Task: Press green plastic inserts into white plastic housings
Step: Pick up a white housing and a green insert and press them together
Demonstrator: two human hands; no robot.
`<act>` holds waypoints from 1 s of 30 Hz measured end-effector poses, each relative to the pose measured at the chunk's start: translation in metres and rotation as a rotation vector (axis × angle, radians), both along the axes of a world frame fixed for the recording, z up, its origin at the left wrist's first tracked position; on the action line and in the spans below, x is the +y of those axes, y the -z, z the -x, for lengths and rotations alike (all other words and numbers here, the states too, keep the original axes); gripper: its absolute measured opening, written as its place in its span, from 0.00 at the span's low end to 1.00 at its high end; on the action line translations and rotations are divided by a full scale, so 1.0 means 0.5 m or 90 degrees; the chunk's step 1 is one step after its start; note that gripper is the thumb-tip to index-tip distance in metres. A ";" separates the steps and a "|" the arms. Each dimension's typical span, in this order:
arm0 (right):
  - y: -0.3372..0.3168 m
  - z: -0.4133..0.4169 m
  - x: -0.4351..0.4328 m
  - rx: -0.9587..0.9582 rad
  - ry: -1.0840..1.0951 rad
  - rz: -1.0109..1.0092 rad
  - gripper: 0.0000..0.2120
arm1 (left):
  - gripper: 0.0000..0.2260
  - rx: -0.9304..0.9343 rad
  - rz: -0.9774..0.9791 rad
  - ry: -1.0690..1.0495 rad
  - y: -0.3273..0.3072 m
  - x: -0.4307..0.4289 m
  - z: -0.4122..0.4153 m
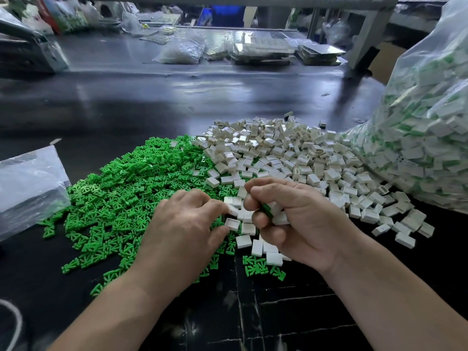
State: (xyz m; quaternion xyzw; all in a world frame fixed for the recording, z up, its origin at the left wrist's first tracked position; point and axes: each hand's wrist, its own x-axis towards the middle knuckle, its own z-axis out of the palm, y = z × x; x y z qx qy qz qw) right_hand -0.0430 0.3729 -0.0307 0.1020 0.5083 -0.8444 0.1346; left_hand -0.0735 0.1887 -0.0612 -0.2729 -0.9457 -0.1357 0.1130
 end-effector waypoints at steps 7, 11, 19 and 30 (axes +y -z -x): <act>0.005 -0.001 -0.007 0.011 -0.004 0.017 0.08 | 0.13 -0.006 -0.002 0.056 -0.004 0.004 0.001; 0.003 -0.001 -0.005 -0.012 -0.002 0.031 0.11 | 0.10 -0.007 -0.101 0.045 -0.004 0.005 -0.005; 0.000 -0.006 -0.004 0.005 -0.101 0.032 0.06 | 0.08 -0.118 -0.445 0.042 -0.038 0.003 -0.030; -0.004 -0.022 -0.023 0.032 -0.169 -0.047 0.10 | 0.14 -0.059 -0.386 0.096 -0.044 -0.008 -0.036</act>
